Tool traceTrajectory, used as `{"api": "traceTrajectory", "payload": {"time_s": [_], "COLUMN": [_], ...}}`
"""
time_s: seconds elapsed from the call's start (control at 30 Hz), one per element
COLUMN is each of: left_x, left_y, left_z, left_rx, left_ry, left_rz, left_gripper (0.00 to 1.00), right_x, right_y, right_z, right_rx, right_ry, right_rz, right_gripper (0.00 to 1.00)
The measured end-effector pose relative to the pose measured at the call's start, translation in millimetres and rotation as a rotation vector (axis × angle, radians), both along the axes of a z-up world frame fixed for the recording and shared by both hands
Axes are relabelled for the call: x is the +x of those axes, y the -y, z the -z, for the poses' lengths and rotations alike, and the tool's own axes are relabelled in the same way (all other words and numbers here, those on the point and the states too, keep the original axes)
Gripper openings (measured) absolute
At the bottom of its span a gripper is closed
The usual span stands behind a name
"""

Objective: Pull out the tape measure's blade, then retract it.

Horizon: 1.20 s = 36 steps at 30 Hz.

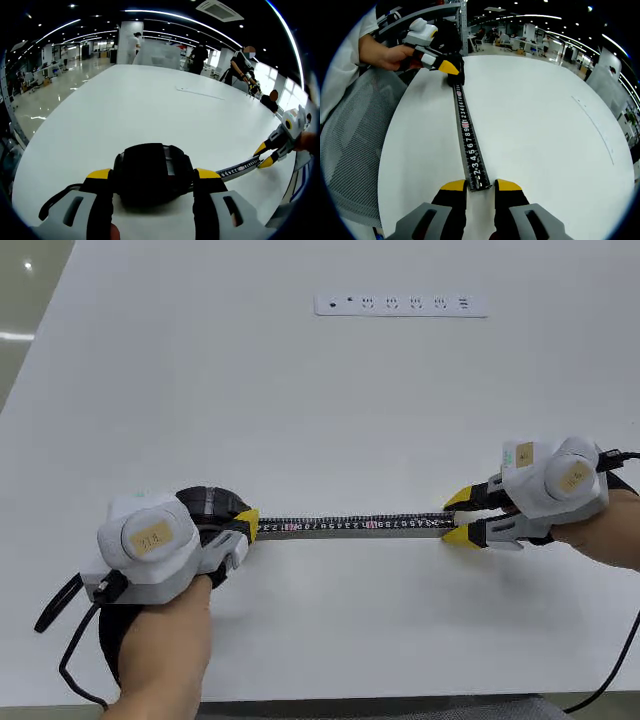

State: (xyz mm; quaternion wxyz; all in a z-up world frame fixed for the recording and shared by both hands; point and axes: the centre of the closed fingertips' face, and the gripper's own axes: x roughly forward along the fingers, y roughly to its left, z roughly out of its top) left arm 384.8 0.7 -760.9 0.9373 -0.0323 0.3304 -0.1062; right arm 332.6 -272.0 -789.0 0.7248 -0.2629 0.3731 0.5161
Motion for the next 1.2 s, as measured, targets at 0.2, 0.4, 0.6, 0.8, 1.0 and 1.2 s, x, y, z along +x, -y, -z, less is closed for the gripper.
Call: {"api": "traceTrajectory", "payload": {"time_s": [0.2,0.4,0.6,0.8,1.0,1.2], "left_x": [0.1,-0.1,0.0,-0.1,-1.2,-2.1], "left_y": [0.0,0.1,-0.1,-0.3,-0.3,0.0], "left_z": [0.2,0.0,-0.6,-0.3,-0.8,-1.3], "left_rx": [0.0,-0.002,-0.017,-0.013,-0.015,-0.01], "left_ry": [-0.001,-0.003,-0.003,-0.007,-0.013,-0.022], "left_rz": [-0.001,-0.001,-0.006,-0.004,0.002,0.006], "left_gripper": [0.6,0.6,0.6,0.6,0.59,0.58], "right_x": [1.0,0.8,0.8,0.9,0.7,0.7], "right_y": [-1.3,-1.3,-1.6,-1.3,-0.9,0.3], "right_z": [0.2,0.3,0.6,0.9,0.6,0.1], "right_rx": [-0.002,0.005,0.005,0.006,0.006,0.001], "right_ry": [0.009,0.01,0.013,0.007,0.008,0.005], "right_rz": [-0.022,-0.036,-0.04,-0.035,-0.037,-0.045], "right_gripper": [0.16,0.12,0.12,0.11,0.11,0.1]}}
